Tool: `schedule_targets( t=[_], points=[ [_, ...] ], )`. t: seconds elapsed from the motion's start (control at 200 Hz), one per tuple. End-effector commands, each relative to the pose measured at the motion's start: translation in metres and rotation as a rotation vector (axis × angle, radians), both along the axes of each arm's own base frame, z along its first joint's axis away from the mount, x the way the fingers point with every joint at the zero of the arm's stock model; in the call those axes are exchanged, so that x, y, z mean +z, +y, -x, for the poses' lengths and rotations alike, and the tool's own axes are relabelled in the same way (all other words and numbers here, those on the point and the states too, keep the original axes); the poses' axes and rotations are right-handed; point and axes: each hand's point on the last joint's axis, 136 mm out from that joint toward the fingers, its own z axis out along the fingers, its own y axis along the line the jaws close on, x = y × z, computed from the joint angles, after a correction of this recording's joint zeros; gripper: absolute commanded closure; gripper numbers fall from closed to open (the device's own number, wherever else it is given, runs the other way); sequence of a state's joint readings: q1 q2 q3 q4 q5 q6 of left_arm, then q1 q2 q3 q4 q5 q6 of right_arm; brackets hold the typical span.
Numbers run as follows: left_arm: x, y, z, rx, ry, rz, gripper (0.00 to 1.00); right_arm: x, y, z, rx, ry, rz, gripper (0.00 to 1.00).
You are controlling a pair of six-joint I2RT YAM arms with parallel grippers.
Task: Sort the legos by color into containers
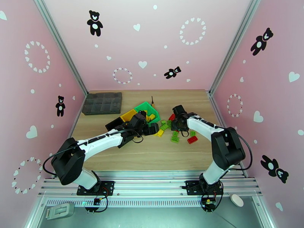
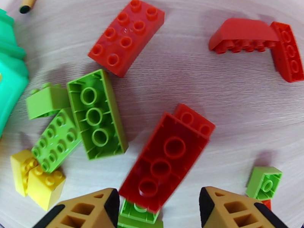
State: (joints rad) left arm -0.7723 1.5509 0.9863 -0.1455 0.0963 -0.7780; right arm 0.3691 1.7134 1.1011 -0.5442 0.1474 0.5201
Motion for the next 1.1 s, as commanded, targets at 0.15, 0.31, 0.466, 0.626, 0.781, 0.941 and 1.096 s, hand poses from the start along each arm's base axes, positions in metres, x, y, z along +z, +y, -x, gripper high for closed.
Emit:
schedule_targets(
  t=[0.15,0.31,0.466,0.626,0.781,0.941,1.096],
  points=[
    [0.007,-0.005,-0.004,-0.007,-0.028,0.008,0.02,-0.004,-0.001,-0.019,-0.016,-0.013,0.027,0.37],
    [0.005,-0.006,-0.004,-0.008,-0.026,0.004,0.02,-0.010,-0.002,-0.020,-0.014,-0.006,0.035,0.41],
    [0.005,-0.006,-0.004,-0.010,-0.024,0.006,0.02,-0.012,-0.004,-0.023,-0.014,-0.006,0.041,0.45],
    [0.003,-0.006,-0.004,-0.009,-0.023,0.007,0.02,-0.011,-0.007,-0.025,-0.011,-0.004,0.048,0.48],
    [0.003,-0.005,-0.003,-0.006,-0.021,0.010,0.02,-0.004,-0.013,-0.023,-0.016,-0.018,0.049,0.46],
    [0.003,-0.006,-0.003,-0.007,-0.019,0.015,0.02,0.008,-0.019,-0.022,-0.029,-0.041,0.027,0.44],
    [0.005,-0.006,-0.003,-0.007,-0.021,0.019,0.02,0.016,-0.023,-0.023,-0.045,-0.060,-0.013,0.42]
  ],
)
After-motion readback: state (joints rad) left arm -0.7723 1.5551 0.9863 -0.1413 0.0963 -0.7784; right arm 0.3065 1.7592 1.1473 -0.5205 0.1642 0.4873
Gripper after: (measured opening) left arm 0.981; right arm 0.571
